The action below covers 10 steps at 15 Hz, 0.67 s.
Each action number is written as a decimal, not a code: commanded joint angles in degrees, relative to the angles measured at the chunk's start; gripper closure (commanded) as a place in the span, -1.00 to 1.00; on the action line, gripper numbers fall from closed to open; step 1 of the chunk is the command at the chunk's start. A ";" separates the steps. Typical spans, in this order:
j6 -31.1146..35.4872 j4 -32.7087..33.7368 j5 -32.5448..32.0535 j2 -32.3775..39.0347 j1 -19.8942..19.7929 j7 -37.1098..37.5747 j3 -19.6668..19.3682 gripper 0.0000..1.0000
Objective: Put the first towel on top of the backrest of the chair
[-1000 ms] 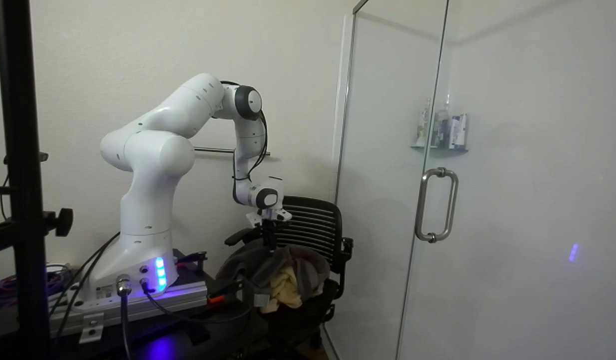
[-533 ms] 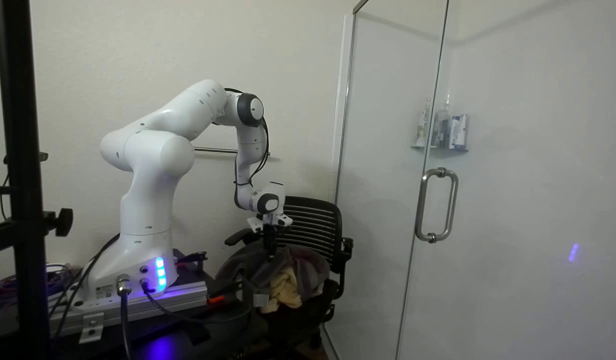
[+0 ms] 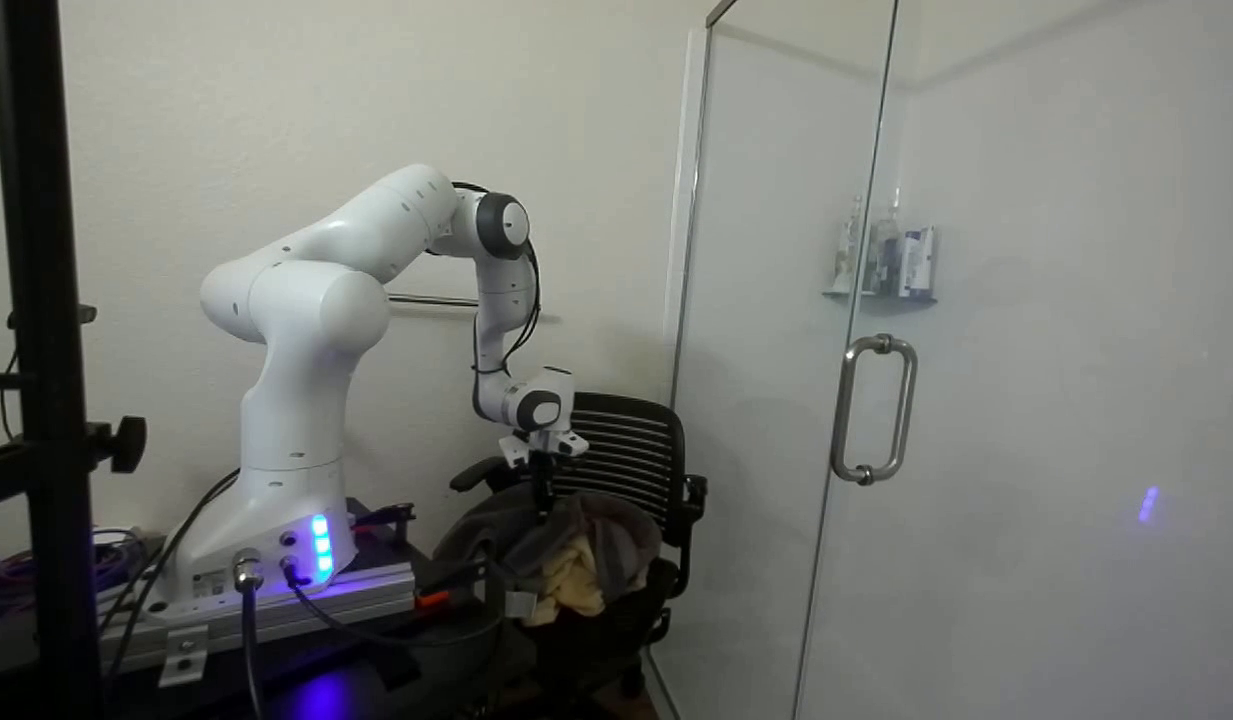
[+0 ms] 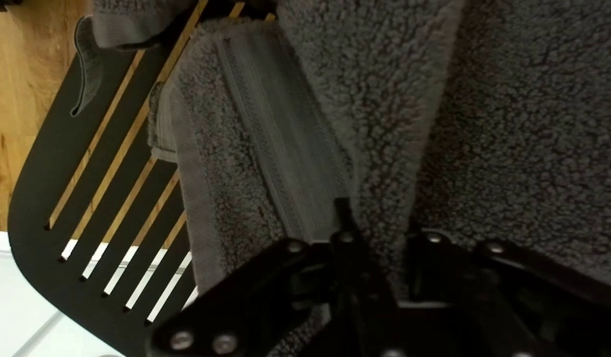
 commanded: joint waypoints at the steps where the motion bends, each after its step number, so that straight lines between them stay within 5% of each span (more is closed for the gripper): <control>1: -2.44 1.60 1.26 0.68 -0.79 -0.17 -0.05 1.00; 5: -6.70 0.80 2.92 -1.83 -4.17 -2.58 2.64 0.97; 10: -3.65 -8.62 5.67 -13.52 -8.84 -6.15 4.80 0.97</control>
